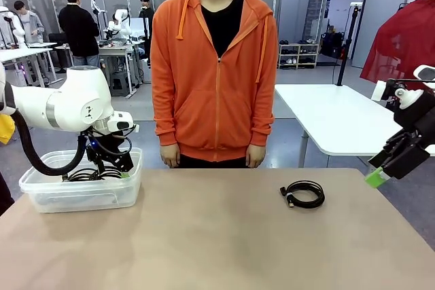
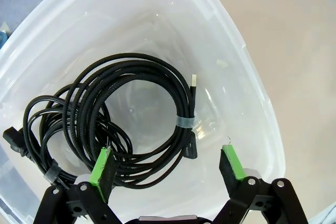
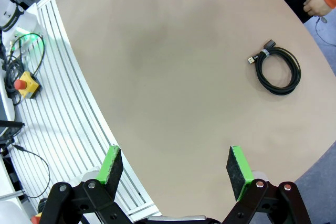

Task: Organize and store the cables.
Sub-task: Place the USB Extension Cable into the Organizing box.

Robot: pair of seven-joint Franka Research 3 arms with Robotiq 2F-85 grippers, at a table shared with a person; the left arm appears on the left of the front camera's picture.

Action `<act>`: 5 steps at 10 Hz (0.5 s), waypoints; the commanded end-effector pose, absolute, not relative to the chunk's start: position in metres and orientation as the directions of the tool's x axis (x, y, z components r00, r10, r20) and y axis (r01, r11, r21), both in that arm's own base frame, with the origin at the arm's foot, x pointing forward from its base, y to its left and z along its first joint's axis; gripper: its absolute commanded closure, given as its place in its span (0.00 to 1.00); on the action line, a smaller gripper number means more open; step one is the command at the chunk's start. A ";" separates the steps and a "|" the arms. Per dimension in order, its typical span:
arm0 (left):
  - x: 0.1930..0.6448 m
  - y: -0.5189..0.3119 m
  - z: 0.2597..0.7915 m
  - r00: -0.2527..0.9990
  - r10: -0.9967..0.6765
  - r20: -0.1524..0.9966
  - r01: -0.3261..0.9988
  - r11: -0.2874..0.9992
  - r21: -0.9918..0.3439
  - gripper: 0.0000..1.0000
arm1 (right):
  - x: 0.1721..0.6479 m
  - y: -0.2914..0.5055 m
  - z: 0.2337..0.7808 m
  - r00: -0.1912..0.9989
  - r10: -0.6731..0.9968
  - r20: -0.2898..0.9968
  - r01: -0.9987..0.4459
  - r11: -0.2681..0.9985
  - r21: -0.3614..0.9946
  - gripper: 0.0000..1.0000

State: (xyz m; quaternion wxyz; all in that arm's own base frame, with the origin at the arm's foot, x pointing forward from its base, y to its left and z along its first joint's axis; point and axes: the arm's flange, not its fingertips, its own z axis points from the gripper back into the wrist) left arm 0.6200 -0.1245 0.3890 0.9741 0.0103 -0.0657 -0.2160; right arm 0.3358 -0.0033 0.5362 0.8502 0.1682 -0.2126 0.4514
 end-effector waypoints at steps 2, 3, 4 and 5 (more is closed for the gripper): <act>0.623 -0.124 0.389 0.895 -0.428 0.127 0.425 0.904 0.051 0.00 | 0.335 -0.001 0.536 0.508 0.688 0.518 -0.836 0.538 0.104 0.00; 0.623 -0.124 0.389 0.895 -0.428 0.127 0.425 0.904 0.051 0.00 | 0.335 -0.001 0.536 0.508 0.688 0.518 -0.836 0.538 0.104 0.00; 0.623 -0.124 0.389 0.895 -0.428 0.127 0.425 0.904 0.051 0.00 | 0.335 -0.001 0.536 0.508 0.688 0.518 -0.836 0.538 0.104 0.00; 0.620 -0.124 0.389 0.898 -0.422 0.124 0.419 0.906 0.048 0.00 | 0.335 -0.001 0.536 0.508 0.688 0.518 -0.836 0.538 0.104 0.00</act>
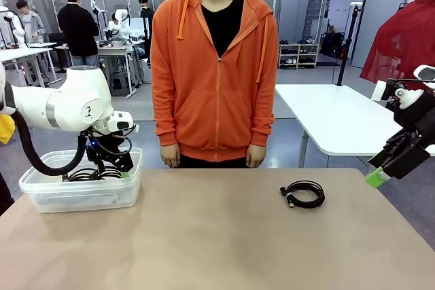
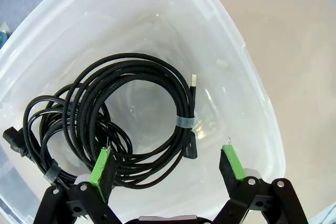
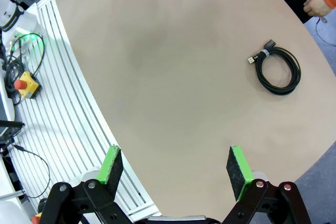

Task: Organize and store the cables.
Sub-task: Place the USB Extension Cable into the Organizing box.

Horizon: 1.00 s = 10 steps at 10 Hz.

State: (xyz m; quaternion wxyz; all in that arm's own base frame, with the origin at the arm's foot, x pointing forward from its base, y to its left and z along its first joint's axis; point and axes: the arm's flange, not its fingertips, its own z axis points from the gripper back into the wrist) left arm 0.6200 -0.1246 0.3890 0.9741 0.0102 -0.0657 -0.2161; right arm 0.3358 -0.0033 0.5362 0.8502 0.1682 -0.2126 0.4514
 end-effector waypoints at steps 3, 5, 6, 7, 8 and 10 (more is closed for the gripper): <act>0.602 -0.116 0.464 0.873 -0.422 0.246 0.448 0.892 -0.060 0.00 | 0.325 0.003 0.551 0.503 0.683 0.530 -0.827 0.559 0.065 0.00; 0.575 -0.107 0.520 0.851 -0.431 0.301 0.472 0.879 -0.077 0.00 | 0.340 0.013 0.561 0.604 0.617 0.505 -0.752 0.651 0.104 0.00; 0.560 -0.103 0.543 0.841 -0.418 0.343 0.473 0.876 -0.090 0.00 | 0.354 0.019 0.563 0.675 0.535 0.508 -0.677 0.723 0.136 0.00; 0.543 -0.099 0.556 0.820 -0.440 0.367 0.495 0.866 -0.066 0.00 | 0.364 0.028 0.563 0.702 0.516 0.491 -0.637 0.763 0.108 0.00; 0.522 -0.096 0.566 0.791 -0.460 0.404 0.535 0.840 -0.091 0.00 | 0.377 0.036 0.562 0.724 0.504 0.470 -0.616 0.780 0.113 0.00; 0.473 -0.090 0.577 0.704 -0.494 0.511 0.604 0.794 -0.065 0.00 | 0.409 0.050 0.547 0.760 0.504 0.410 -0.592 0.798 0.117 0.00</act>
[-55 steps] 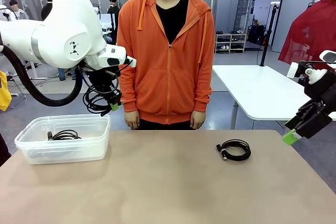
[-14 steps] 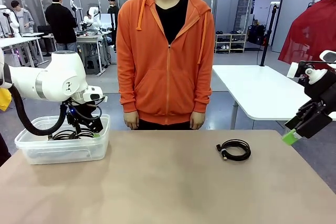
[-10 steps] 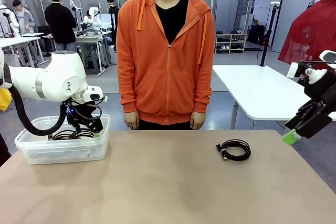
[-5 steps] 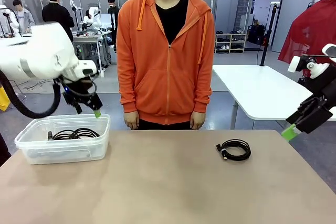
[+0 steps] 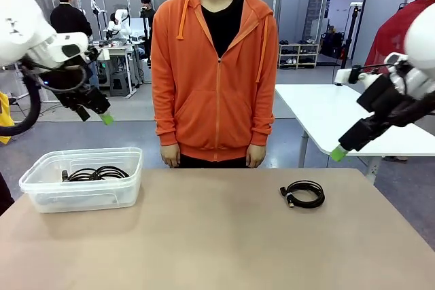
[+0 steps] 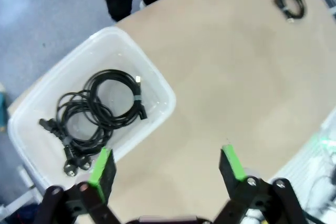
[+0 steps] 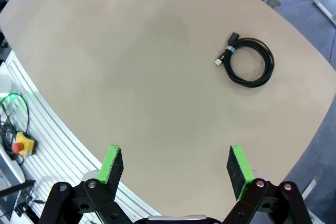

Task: Organize and store the cables.
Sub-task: Place the USB Extension Cable into the Organizing box.

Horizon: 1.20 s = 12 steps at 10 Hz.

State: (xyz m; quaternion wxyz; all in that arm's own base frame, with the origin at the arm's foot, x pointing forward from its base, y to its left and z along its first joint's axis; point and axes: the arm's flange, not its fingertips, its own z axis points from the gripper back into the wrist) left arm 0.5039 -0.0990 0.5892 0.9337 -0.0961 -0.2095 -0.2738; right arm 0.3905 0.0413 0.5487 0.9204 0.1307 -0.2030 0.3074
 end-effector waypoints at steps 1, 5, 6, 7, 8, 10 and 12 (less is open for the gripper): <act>0.451 -0.091 0.572 0.662 -0.533 0.528 0.635 0.773 -0.017 0.00 | 0.426 0.055 0.540 0.776 0.481 0.408 -0.560 0.823 0.095 0.00; 0.394 -0.091 0.567 0.570 -0.545 0.614 0.707 0.706 -0.030 0.00 | 0.476 0.082 0.528 0.770 0.494 0.404 -0.561 0.825 0.061 0.00; 0.379 -0.085 0.568 0.581 -0.584 0.568 0.727 0.686 -0.039 0.00 | 0.485 0.085 0.523 0.756 0.520 0.398 -0.581 0.813 0.044 0.00; 0.368 -0.081 0.566 0.590 -0.641 0.491 0.755 0.654 -0.053 0.00 | 0.494 0.087 0.514 0.718 0.558 0.415 -0.624 0.781 0.030 0.00; 0.362 -0.079 0.565 0.584 -0.638 0.503 0.753 0.657 -0.041 0.00 | 0.503 0.086 0.506 0.680 0.575 0.455 -0.655 0.755 0.024 0.00; 0.353 -0.067 0.579 0.580 -0.637 0.508 0.753 0.657 -0.037 0.00 | 0.521 0.081 0.482 0.704 0.572 0.420 -0.646 0.762 0.046 0.00; 0.350 -0.065 0.580 0.581 -0.670 0.462 0.765 0.643 -0.028 0.00 | 0.531 0.078 0.452 0.710 0.540 0.451 -0.622 0.782 0.042 0.00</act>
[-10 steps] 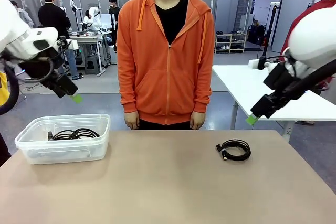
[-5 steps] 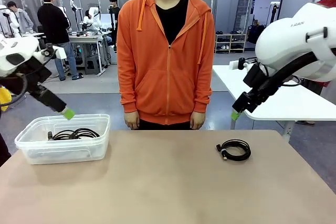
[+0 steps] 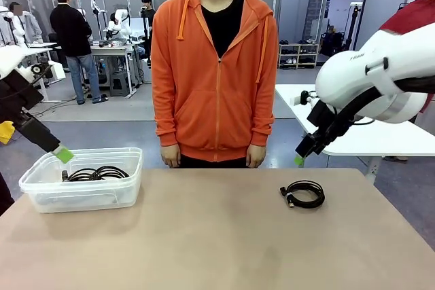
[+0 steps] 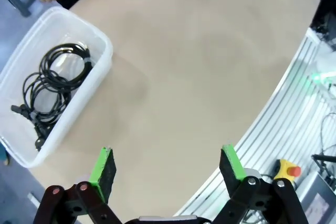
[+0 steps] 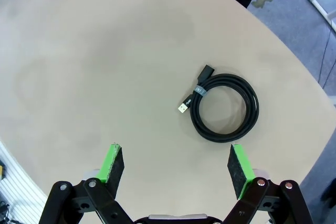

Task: Organize and store the cables.
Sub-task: Place the USB Extension Cable into the Organizing box.

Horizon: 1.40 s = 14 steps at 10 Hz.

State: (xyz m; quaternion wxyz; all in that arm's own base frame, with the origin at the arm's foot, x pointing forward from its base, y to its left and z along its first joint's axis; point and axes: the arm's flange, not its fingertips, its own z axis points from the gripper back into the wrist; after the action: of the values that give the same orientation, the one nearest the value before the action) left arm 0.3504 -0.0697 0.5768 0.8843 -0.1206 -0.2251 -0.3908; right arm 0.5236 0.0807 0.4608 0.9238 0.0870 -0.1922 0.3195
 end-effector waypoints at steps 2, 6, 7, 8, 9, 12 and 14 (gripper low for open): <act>0.350 -0.070 0.577 0.593 -0.637 0.492 0.746 0.665 -0.037 0.00 | 0.524 0.081 0.461 0.722 0.557 0.411 -0.624 0.781 0.038 0.00; 0.350 -0.070 0.577 0.593 -0.637 0.492 0.746 0.665 -0.037 0.00 | 0.524 0.081 0.461 0.722 0.557 0.411 -0.624 0.781 0.038 0.00; 0.350 -0.070 0.577 0.593 -0.637 0.492 0.746 0.665 -0.037 0.00 | 0.525 0.083 0.458 0.722 0.550 0.420 -0.620 0.784 0.039 0.00; 0.350 -0.070 0.577 0.593 -0.637 0.492 0.746 0.665 -0.037 0.00 | 0.546 0.094 0.425 0.784 0.500 0.367 -0.573 0.810 0.121 0.00; 0.350 -0.070 0.577 0.593 -0.637 0.492 0.746 0.665 -0.037 0.00 | 0.560 0.103 0.407 0.819 0.449 0.357 -0.523 0.840 0.145 0.00; 0.350 -0.070 0.577 0.593 -0.637 0.492 0.746 0.665 -0.037 0.00 | 0.582 0.119 0.377 0.902 0.339 0.266 -0.391 0.904 0.173 0.00; 0.350 -0.070 0.577 0.593 -0.637 0.492 0.746 0.665 -0.037 0.00 | 0.605 0.136 0.361 0.936 0.298 0.186 -0.328 0.932 0.156 0.00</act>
State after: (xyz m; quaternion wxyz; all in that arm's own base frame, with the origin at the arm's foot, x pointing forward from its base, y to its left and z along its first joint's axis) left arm 0.3501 -0.0691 0.5767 0.8849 -0.1149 -0.2189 -0.3947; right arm 0.5847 0.1234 0.3572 0.9726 0.1049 -0.1019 0.1806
